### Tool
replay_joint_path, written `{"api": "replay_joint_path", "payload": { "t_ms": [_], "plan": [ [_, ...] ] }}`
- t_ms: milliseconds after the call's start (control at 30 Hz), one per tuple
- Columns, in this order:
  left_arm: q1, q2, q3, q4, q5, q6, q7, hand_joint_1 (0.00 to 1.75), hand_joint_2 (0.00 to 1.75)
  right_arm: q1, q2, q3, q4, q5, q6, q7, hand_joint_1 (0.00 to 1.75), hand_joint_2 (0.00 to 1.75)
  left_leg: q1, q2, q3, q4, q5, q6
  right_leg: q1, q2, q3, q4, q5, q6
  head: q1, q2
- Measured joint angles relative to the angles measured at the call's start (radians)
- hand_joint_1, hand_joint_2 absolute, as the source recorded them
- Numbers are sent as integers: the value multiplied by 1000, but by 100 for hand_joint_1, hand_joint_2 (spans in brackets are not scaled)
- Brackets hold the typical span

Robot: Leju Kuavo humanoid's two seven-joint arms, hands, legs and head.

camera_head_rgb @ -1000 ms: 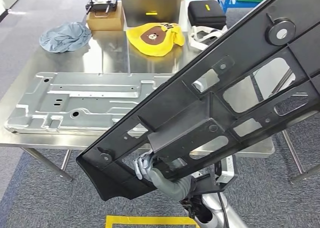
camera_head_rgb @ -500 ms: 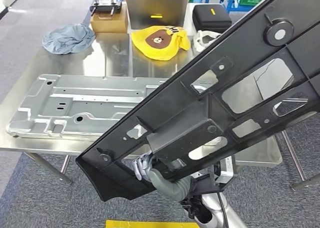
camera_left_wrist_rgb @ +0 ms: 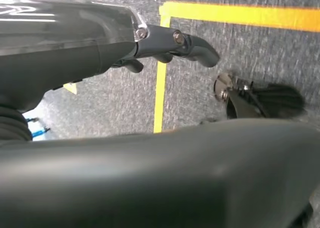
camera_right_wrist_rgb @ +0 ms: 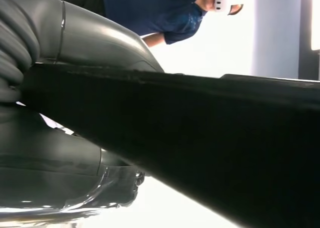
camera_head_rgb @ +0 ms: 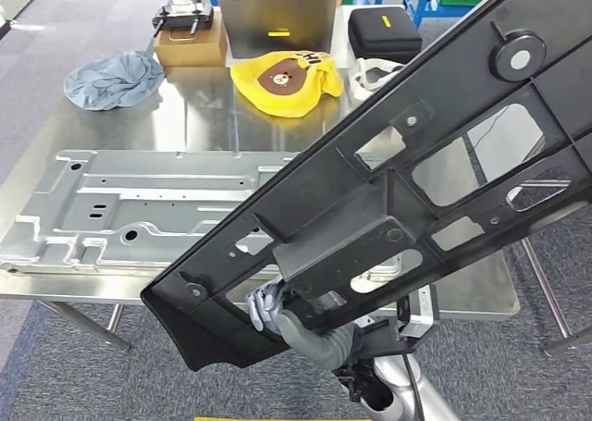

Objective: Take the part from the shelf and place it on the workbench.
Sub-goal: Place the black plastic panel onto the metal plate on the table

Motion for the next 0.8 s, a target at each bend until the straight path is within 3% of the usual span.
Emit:
{"api": "replay_joint_path", "payload": {
  "t_ms": [133,200,300,333,367,400,467,500,667,733,800],
  "plan": [
    [0,0,1,0,0,0,0,0,175,-1,0,0,-1,0,0,0,175,175,-3,0,20,-42,-18,14,1,-1,4,-7,-10,21,0,0],
    [0,-1,1,0,0,0,0,0,175,-4,0,0,-1,0,0,0,175,175,4,0,35,-57,-19,20,1,-2,-10,39,-40,28,1,0],
    [-2,-2,2,0,0,0,0,0,175,-3,0,0,-1,-1,0,0,175,175,6,1,50,-62,-27,28,0,-2,-109,218,-105,34,2,0],
    [-2,-2,2,0,0,0,0,0,175,-2,-1,0,0,-1,-1,0,175,175,6,1,55,-62,-31,28,0,-2,-135,252,-104,36,2,0],
    [-1,-3,3,0,0,0,0,0,175,-1,-1,0,0,-1,-1,0,175,175,7,1,62,-62,-37,26,0,-2,-144,251,-82,37,2,0],
    [0,-3,4,0,0,0,0,0,175,-1,-1,0,0,0,-2,0,175,175,7,0,72,-62,-43,24,0,-2,-135,210,-41,37,2,0],
    [0,-3,7,0,0,1,0,0,175,-2,-1,0,0,0,-3,0,175,175,6,-1,89,-61,-57,17,1,-4,-95,90,41,33,2,0],
    [0,-3,8,0,0,1,0,0,175,-3,-1,0,1,0,-4,0,175,175,4,-1,92,-60,-62,12,3,-4,-78,44,59,28,3,0],
    [-5,-3,10,0,0,1,-1,0,175,-8,1,0,1,1,-6,0,175,175,3,0,90,-50,-79,-8,2,-2,-61,7,47,2,3,0],
    [-6,-3,10,0,-2,0,-3,0,175,-15,4,0,0,2,-6,0,175,175,5,0,51,29,-117,-18,-2,-5,-54,4,42,-8,2,0],
    [-4,-3,10,0,-5,-1,-4,0,175,-21,6,0,1,3,-6,1,175,175,8,0,-25,161,-162,-24,-1,-6,-48,4,35,-14,2,0]
  ]
}}
